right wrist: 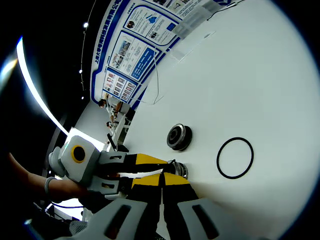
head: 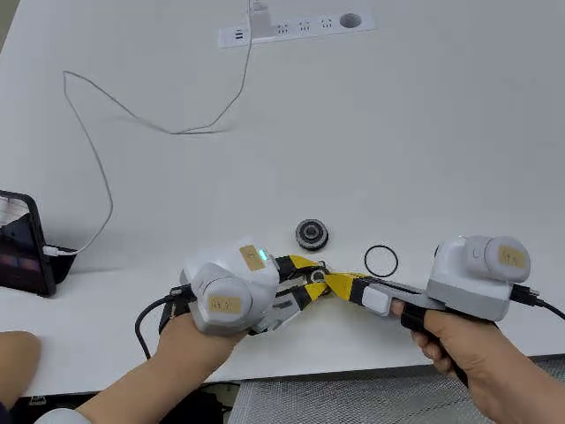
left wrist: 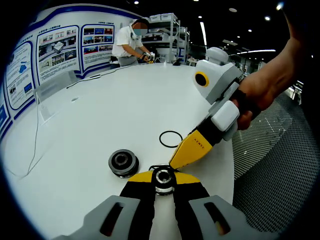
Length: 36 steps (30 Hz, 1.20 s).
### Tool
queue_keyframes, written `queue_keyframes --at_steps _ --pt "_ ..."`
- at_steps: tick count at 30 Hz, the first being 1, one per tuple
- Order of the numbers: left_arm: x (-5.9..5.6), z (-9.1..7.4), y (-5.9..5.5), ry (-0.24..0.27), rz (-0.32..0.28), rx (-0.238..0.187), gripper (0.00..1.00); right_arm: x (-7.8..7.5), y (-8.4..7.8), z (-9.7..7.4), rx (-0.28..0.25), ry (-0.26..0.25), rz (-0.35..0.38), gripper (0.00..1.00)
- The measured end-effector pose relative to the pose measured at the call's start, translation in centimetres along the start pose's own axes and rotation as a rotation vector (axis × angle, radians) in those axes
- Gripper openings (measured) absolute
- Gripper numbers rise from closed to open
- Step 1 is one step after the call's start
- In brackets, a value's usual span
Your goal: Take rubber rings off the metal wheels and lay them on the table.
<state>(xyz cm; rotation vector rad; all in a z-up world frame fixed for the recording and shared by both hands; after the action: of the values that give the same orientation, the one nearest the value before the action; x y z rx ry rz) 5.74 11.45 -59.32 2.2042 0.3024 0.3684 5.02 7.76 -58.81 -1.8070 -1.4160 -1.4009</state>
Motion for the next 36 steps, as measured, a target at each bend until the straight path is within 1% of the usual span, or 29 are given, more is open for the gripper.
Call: queue_keyframes --at_steps 15,19,29,34,36 --pt "-0.04 0.0 0.11 0.002 0.0 0.001 0.14 0.42 -0.19 -0.14 0.002 0.017 0.008 0.02" --pt "0.0 0.04 0.12 0.002 0.003 0.008 0.14 0.3 -0.06 -0.13 -0.007 0.009 0.01 0.02" --pt "0.02 0.09 0.27 -0.002 -0.007 0.003 0.14 -0.01 0.23 -0.16 -0.016 -0.007 0.003 0.02" --pt "0.1 -0.23 0.28 0.002 -0.002 -0.003 0.16 -0.02 0.23 -0.16 -0.017 -0.008 0.003 0.02" --pt "0.2 -0.48 0.42 0.007 -0.003 -0.012 0.18 -0.02 0.27 -0.16 -0.019 -0.008 0.003 0.02"
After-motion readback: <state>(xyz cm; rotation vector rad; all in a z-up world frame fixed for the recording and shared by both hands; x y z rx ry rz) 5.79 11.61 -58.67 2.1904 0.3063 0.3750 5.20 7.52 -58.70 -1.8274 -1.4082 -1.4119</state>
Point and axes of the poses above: the centre of the closed fingertips' face, and the gripper's own axes: z roughly forward along the fingers, x roughly to its left, y roughly out of its top, the point moved 2 cm from there along -z, roughly backward along the fingers, and after that the axes turned 15 degrees about z, right-handed, at the moved point
